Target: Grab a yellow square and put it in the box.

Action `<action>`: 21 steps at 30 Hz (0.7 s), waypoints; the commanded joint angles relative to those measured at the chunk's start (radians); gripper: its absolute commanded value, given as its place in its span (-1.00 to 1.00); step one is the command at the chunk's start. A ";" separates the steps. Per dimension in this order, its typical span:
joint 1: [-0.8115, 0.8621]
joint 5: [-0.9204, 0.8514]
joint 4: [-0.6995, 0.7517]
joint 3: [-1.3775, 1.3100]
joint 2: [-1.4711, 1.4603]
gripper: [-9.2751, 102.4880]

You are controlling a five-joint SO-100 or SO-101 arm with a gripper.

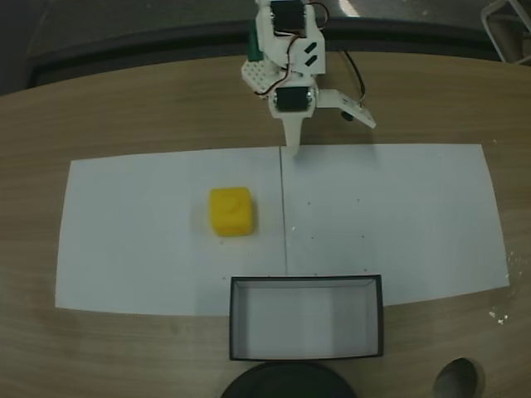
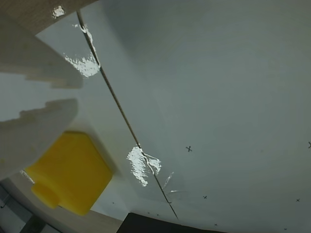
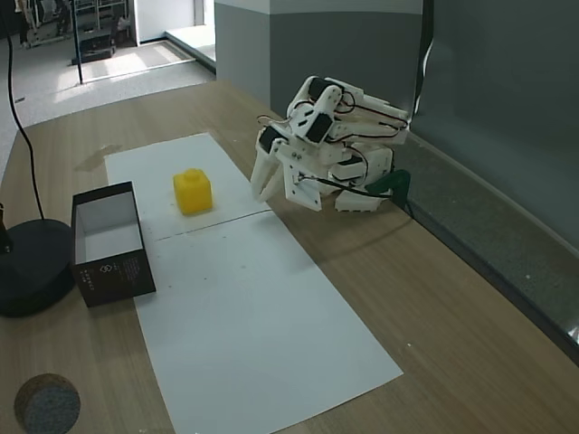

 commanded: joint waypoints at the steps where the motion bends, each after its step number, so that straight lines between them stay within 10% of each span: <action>1: 0.014 0.000 -0.032 -0.020 0.023 -0.69; 21: 0.014 -0.002 -0.012 -0.025 0.023 -0.78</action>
